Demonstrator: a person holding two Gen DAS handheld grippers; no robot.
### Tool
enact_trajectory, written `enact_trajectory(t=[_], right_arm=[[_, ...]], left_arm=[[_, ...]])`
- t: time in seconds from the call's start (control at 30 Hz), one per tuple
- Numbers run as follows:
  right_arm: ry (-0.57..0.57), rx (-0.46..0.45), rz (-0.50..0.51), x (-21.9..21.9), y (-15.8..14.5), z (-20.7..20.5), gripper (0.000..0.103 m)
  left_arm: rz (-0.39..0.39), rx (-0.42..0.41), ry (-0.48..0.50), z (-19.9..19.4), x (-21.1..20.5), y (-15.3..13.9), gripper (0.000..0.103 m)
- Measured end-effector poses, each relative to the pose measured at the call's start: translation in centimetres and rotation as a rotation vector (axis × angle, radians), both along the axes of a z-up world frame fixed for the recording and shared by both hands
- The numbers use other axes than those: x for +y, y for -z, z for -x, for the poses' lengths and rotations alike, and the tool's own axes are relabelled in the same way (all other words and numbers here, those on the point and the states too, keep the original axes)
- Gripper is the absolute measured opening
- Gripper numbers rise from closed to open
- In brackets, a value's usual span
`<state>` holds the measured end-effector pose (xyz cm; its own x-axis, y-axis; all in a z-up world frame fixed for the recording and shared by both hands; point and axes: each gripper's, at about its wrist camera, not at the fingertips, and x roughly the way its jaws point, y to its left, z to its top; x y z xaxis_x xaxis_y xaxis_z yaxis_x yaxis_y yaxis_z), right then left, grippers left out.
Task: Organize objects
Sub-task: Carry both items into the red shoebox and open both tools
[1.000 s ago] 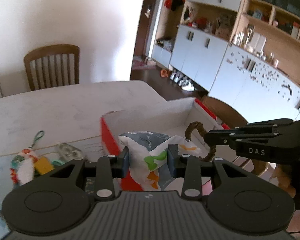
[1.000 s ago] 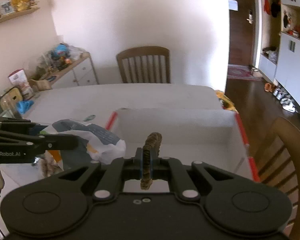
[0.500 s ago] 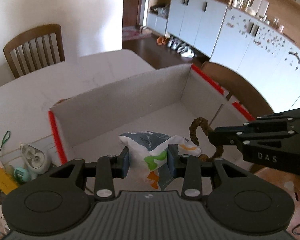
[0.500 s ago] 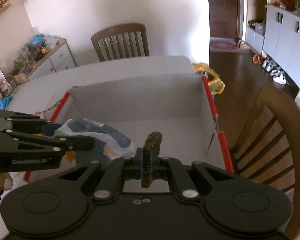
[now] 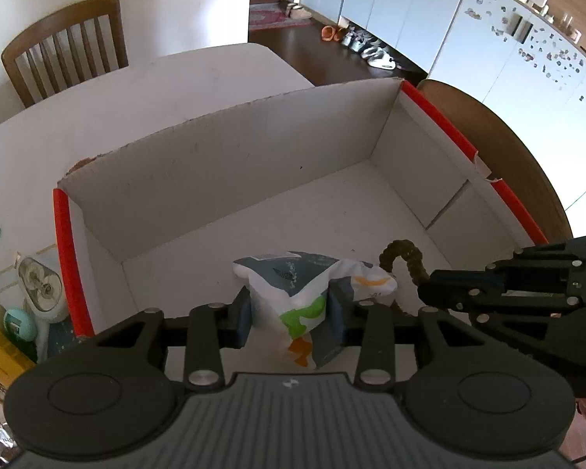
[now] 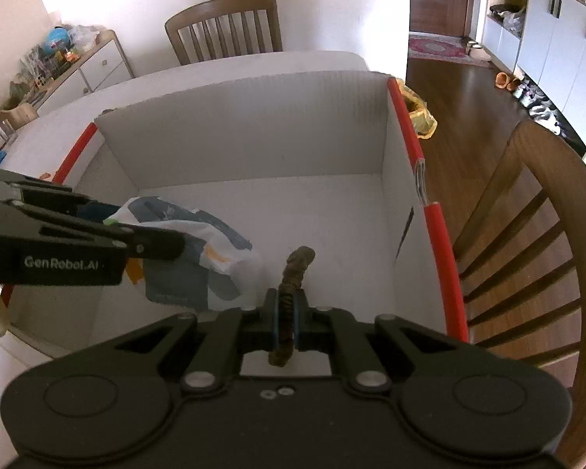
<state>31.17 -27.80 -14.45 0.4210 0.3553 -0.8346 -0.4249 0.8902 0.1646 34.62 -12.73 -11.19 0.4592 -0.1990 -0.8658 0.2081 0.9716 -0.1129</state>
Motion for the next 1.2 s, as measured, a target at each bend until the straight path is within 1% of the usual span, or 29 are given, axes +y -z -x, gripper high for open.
enact_trajectory(t=[0.03,0.1,0.13,0.2,0.27,0.37,0.4,0.5,0.77,1.03,1.2], right_arm=[[0.001,-0.001,0.005,-0.1,0.0,0.1,0.006],[0.006,-0.002,0.009,-0.3,0.0,-0.2,0.012],[0.006,-0.002,0.01,-0.4,-0.1,-0.4,0.013],[0.011,-0.004,0.007,-0.6,-0.2,-0.5,0.017],[0.014,-0.003,0.004,-0.9,-0.3,-0.9,0.019],[0.019,-0.007,-0.003,-1.1,-0.5,-0.7,0.02],[0.018,-0.009,-0.007,-1.1,-0.6,-0.7,0.023],[0.018,-0.019,-0.018,-1.2,-1.1,-0.4,0.027],[-0.002,-0.067,-0.059,-0.5,-3.3,1.3,0.029],[0.011,-0.141,-0.118,0.2,-6.3,3.5,0.031],[0.006,-0.193,-0.139,1.0,-8.1,5.5,0.037]], left_arm=[[0.008,0.004,-0.002,0.0,0.1,0.0,0.041],[0.024,0.008,-0.008,0.1,0.3,0.0,0.044],[0.035,0.003,-0.004,0.3,0.4,-0.1,0.046],[0.036,-0.014,-0.003,0.7,0.5,-0.4,0.054],[0.025,-0.025,-0.005,1.0,0.7,-0.5,0.064],[0.013,-0.03,-0.009,1.5,0.7,-0.6,0.064],[0.011,-0.03,-0.01,1.4,0.6,-0.8,0.064],[0.02,-0.04,-0.015,1.9,0.9,-1.2,0.064],[0.042,-0.104,-0.009,3.9,1.1,-2.9,0.064],[0.066,-0.205,-0.01,6.7,2.0,-5.5,0.064],[0.086,-0.273,-0.008,8.7,3.1,-7.1,0.064]])
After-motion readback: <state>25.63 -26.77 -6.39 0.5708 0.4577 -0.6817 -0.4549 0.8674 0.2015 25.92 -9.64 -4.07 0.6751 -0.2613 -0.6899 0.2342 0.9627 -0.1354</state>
